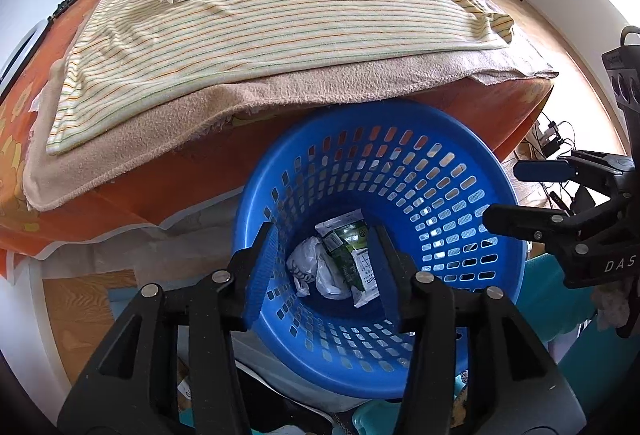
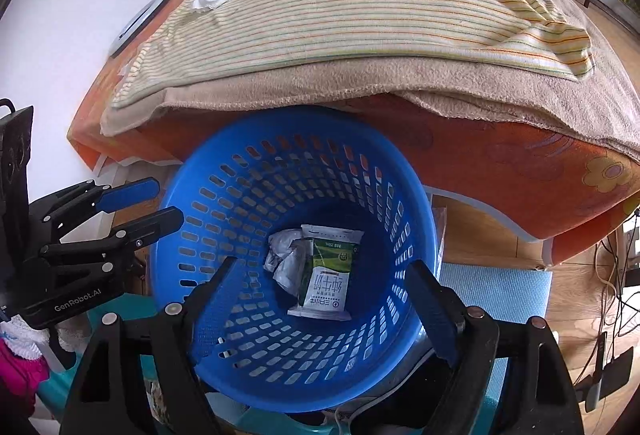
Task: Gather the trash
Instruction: 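Move both tools back over the bed toward the remaining trash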
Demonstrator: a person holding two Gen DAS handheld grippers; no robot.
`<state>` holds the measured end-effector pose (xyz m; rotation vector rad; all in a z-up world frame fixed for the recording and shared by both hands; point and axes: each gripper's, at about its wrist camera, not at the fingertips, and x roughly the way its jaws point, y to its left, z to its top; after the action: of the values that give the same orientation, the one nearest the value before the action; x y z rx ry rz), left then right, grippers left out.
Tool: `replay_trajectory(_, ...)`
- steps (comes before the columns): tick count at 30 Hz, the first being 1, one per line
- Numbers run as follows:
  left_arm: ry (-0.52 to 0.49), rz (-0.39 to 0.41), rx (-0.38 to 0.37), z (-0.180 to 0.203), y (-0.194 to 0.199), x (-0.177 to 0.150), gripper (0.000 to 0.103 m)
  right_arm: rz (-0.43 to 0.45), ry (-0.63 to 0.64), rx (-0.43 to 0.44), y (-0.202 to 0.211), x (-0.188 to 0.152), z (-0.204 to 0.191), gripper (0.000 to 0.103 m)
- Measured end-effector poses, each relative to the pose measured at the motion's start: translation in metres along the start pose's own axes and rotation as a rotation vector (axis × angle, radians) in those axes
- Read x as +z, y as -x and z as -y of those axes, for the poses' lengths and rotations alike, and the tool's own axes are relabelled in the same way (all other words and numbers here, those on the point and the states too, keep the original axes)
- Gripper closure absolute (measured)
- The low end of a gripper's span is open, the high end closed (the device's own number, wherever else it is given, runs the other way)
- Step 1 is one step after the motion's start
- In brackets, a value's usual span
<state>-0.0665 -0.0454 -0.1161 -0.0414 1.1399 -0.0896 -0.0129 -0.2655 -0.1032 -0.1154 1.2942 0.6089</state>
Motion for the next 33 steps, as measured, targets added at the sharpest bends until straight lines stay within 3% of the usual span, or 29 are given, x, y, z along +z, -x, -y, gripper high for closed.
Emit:
replay_trajectory(5, 0.011, 0.003, 0.004, -0.002, 0.002, 0.001, 0.055, 0.011, 0.004, -0.004, 0.002, 0.001, -0.001, 0.018)
replay_trajectory(9, 0.024, 0.018, 0.008, -0.005, 0.005, 0.004, 0.045, 0.025, 0.017, -0.019, 0.005, 0.002, -0.004, 0.017)
replay_trajectory(14, 0.034, 0.036, 0.011, -0.009, 0.012, 0.016, 0.044, 0.047, 0.035, -0.047, 0.01, 0.006, -0.007, 0.017)
replay_trajectory(21, 0.038, 0.097, 0.026, -0.019, 0.031, 0.05, 0.044, 0.127, 0.053, -0.069, 0.027, 0.023, -0.012, 0.016)
replay_trajectory(24, 0.047, 0.119, 0.033, -0.027, 0.039, 0.068, 0.037, 0.158, 0.054, -0.069, 0.034, 0.034, -0.014, 0.016)
replay_trajectory(33, 0.084, 0.173, 0.088, -0.071, 0.052, 0.123, 0.037, 0.227, 0.071, -0.051, 0.051, 0.074, -0.017, 0.016)
